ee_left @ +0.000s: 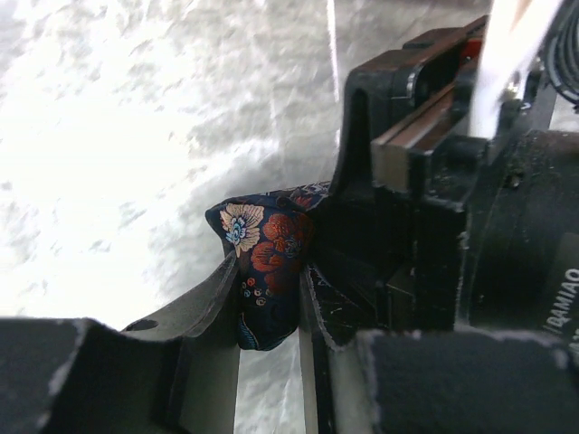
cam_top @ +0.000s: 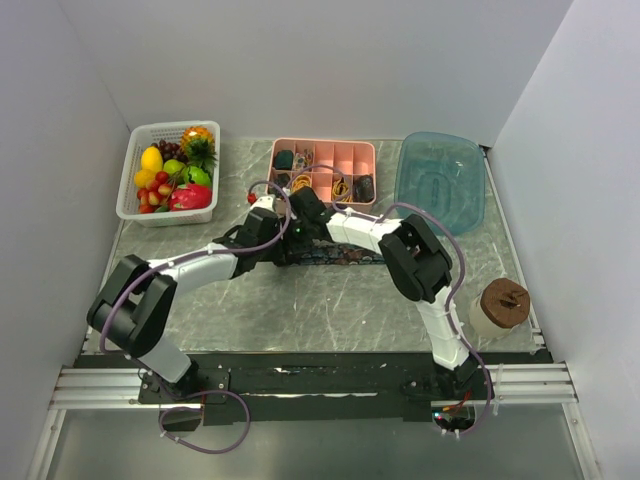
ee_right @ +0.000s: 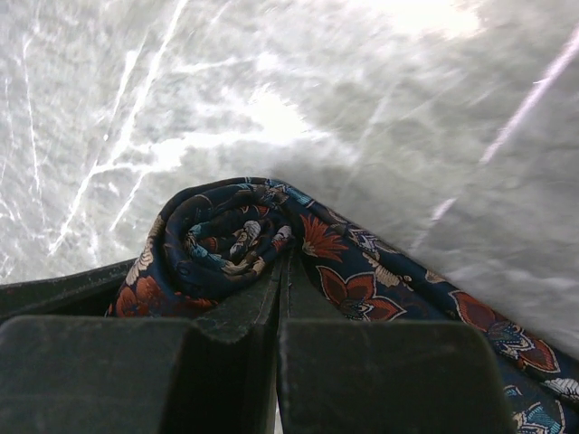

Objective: Roll the ties
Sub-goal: Roll the tie at the center of the board.

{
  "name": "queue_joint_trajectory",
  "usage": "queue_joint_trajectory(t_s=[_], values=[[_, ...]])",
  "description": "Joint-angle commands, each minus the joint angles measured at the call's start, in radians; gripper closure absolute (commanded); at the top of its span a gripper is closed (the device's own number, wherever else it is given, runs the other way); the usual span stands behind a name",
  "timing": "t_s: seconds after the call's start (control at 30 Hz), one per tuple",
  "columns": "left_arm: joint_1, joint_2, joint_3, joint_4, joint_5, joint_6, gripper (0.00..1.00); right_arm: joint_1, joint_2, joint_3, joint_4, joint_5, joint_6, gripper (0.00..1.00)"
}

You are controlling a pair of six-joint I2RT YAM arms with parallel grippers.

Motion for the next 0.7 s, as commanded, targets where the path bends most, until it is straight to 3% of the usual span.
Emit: queue_joint_trajectory(t_s=[0.0,0.67], values=[[-0.061,-0.049,0.048,-0.049,0.040,-0.013,0.92,0.068,-0.032,0.020,0.068,-0.069,0.015,1.00],[-0.124,0.049,0.141,-0.204,-0.138,-0.002,0.99,-0.007,-0.216,-0.098,0.037,0.012,-0.034,1.00]])
